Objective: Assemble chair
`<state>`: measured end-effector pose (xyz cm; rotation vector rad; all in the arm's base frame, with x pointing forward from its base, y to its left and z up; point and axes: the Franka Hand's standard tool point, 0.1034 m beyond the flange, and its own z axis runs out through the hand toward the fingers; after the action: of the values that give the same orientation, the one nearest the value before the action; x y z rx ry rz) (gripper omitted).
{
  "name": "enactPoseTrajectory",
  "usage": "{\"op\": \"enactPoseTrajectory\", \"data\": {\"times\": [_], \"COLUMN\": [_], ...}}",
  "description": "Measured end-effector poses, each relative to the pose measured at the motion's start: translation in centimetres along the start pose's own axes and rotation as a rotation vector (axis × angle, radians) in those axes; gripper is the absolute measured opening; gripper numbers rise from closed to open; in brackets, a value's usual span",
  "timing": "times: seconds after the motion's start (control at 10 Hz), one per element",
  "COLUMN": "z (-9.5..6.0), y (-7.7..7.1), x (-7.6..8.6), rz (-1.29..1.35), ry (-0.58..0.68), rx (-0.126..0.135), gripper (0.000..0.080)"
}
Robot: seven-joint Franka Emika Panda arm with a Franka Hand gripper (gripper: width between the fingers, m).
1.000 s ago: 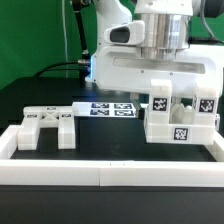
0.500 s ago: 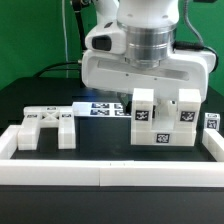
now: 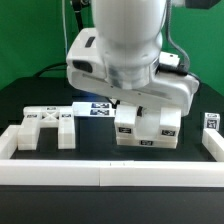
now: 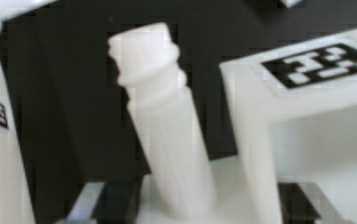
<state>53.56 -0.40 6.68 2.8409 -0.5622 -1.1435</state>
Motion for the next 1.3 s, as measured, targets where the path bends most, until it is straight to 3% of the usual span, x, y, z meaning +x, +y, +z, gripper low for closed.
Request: {"op": "enactPoseTrajectory", "data": {"times": [0.2,0.5,0.7,0.8,0.9,1.0,1.3], "z": [0.1,0.8,1.0,1.0,1.0,1.0,1.1], "y": [0.6,2.1,2.3,2.4,2.5,2.5,2.6], "x": [-0.8,-0.7,0.1,0.1,0.1,0.2,0.3], "rz": [0.004,0.038,0.045,0.046,0.048,0.048,0.05], "ry": [-0.135,-0.328,-0.329,-0.327,-0.328,-0.328,-0.329], "rx": [-0.03,-0.065,-0.072,-0.073,-0.072,-0.072,-0.07], "gripper": [0.0324,0.0324,0.0324,0.0403,0.0584,0.0629,0.0646]}}
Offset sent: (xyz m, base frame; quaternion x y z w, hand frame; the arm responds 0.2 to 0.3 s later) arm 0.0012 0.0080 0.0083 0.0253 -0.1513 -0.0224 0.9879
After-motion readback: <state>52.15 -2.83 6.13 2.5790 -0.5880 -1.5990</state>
